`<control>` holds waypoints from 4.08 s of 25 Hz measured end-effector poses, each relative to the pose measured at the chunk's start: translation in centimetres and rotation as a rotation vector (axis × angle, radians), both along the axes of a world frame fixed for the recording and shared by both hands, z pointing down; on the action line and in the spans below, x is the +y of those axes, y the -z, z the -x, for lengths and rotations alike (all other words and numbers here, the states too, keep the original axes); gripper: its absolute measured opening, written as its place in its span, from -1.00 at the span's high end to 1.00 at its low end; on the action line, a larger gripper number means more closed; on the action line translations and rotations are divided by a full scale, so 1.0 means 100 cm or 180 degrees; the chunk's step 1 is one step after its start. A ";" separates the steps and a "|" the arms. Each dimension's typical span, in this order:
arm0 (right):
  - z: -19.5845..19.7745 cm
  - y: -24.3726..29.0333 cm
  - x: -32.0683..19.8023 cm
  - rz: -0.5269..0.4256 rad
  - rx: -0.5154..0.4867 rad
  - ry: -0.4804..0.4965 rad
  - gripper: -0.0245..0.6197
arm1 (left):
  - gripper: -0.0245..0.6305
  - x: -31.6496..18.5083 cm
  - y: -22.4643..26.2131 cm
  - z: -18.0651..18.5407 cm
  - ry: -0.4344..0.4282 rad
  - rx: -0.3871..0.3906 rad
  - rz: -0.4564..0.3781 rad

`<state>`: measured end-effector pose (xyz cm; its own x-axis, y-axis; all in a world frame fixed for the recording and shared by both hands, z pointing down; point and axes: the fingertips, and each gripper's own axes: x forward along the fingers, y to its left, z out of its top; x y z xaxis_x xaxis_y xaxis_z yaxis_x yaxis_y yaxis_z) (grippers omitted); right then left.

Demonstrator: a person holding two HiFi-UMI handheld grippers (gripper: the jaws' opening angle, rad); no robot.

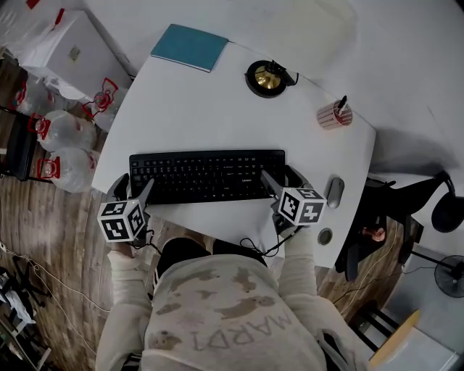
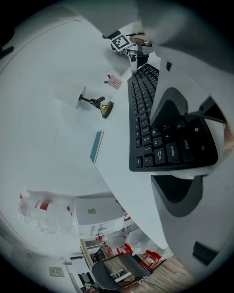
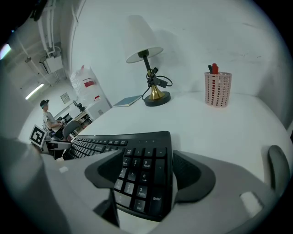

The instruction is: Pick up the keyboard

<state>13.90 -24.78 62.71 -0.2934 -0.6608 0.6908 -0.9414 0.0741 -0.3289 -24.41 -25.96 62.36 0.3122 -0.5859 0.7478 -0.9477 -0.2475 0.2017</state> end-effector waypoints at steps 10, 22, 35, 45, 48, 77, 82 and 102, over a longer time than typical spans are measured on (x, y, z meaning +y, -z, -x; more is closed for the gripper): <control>0.000 -0.009 0.000 0.0087 -0.0132 0.0042 -0.18 | -0.14 -0.001 -0.008 0.000 0.0063 0.0230 0.0098; -0.002 -0.005 0.002 0.0180 -0.0119 0.0037 -0.15 | -0.06 -0.004 -0.005 -0.006 0.0003 0.0165 0.0174; -0.011 0.063 -0.020 -0.0482 -0.0059 -0.0120 -0.12 | -0.06 -0.040 0.066 -0.015 -0.0076 0.0234 -0.0475; -0.025 0.128 -0.032 -0.1033 0.0188 -0.0183 -0.11 | -0.07 -0.058 0.115 -0.030 -0.0118 0.0376 -0.0864; -0.029 0.142 -0.035 -0.1139 0.0209 -0.0210 -0.11 | -0.07 -0.064 0.130 -0.034 -0.0142 0.0380 -0.0964; -0.036 0.251 -0.031 -0.2032 0.0402 -0.0383 -0.12 | -0.06 -0.079 0.237 -0.044 -0.0238 0.0544 -0.1805; -0.035 0.268 -0.025 -0.2169 0.0405 -0.0391 -0.12 | -0.07 -0.073 0.255 -0.043 -0.0216 0.0552 -0.1961; -0.036 0.328 -0.001 -0.2637 0.0428 -0.0389 -0.12 | -0.07 -0.044 0.317 -0.043 -0.0090 0.0630 -0.2441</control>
